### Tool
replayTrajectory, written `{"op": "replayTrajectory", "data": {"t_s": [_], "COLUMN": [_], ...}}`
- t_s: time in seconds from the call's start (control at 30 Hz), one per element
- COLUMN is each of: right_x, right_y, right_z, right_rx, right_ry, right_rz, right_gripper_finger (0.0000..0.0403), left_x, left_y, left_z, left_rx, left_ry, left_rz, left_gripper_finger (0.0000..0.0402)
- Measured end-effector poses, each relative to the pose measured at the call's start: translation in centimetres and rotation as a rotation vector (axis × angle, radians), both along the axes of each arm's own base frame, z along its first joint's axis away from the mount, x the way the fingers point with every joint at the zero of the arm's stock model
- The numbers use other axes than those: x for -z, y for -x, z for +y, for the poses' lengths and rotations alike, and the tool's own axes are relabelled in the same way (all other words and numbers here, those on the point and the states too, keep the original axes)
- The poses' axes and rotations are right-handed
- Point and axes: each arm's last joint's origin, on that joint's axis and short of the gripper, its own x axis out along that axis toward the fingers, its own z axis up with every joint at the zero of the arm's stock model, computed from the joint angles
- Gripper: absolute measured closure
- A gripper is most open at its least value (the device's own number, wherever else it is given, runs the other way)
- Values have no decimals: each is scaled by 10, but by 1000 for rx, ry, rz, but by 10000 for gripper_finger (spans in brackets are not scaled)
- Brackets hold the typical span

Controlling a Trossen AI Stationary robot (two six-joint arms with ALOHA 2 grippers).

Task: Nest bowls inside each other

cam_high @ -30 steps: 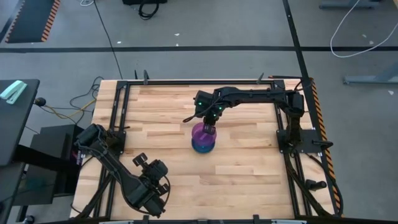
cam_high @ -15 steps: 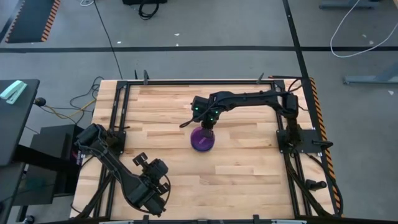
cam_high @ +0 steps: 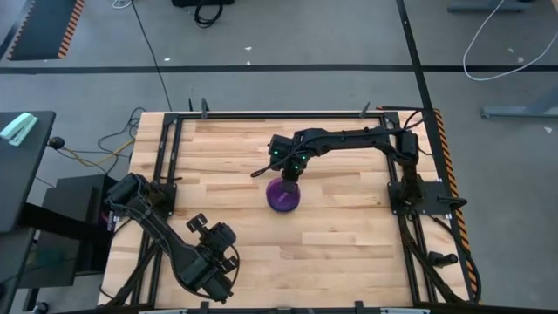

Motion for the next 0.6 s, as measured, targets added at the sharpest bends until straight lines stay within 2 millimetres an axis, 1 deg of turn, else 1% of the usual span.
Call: {"op": "replayTrajectory", "data": {"t_s": [0.13, 0.3, 0.43, 0.6], "right_x": [0, 0, 0, -3], "right_y": [-1, -1, -1, 0], "right_z": [2, 2, 2, 2], "right_rx": [-2, 7, 6, -11], "right_ry": [2, 5, 8, 14], "right_rz": [-4, -4, -5, -11], "right_gripper_finger": [361, 339, 331, 331], "left_x": [0, 0, 0, 0], "left_y": [0, 0, 0, 0], "left_z": [0, 0, 0, 0], "left_rx": [0, 0, 0, 5], "left_ry": [0, 0, 0, -8], "left_rz": [0, 0, 0, -6], "left_gripper_finger": [392, 378, 371, 379]}}
